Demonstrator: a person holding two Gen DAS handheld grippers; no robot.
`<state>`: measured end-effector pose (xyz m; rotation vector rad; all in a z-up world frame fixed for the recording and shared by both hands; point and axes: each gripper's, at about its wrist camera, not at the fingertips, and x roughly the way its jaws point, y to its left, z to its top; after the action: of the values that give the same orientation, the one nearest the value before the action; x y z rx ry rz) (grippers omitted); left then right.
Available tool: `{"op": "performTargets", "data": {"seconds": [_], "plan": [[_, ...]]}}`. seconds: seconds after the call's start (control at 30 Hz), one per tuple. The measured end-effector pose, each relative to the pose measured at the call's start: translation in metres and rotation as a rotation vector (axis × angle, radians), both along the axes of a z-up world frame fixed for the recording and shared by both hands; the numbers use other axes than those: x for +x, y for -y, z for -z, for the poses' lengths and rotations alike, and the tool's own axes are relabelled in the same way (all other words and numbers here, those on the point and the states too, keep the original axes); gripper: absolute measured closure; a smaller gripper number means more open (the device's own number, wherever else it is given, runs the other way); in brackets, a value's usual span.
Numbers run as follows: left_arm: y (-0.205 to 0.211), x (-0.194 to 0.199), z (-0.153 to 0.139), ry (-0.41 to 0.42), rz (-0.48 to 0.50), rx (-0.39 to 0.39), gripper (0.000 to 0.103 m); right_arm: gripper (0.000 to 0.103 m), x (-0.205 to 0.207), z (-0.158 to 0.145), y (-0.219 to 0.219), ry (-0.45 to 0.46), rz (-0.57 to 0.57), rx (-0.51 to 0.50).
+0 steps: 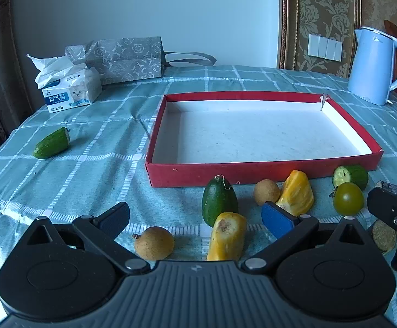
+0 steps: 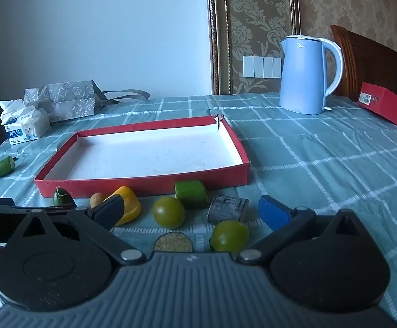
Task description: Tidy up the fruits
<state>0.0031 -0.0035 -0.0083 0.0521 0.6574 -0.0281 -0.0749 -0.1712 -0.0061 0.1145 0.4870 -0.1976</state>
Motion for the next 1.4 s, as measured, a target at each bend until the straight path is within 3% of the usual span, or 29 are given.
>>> {"op": "performTargets", "data": {"seconds": [1.4], "plan": [[0.0062,-0.0026,0.0049,-0.004,0.057,0.012,0.000,0.000,0.0033,0.0060,0.0059,0.000,0.012,0.015]]}}
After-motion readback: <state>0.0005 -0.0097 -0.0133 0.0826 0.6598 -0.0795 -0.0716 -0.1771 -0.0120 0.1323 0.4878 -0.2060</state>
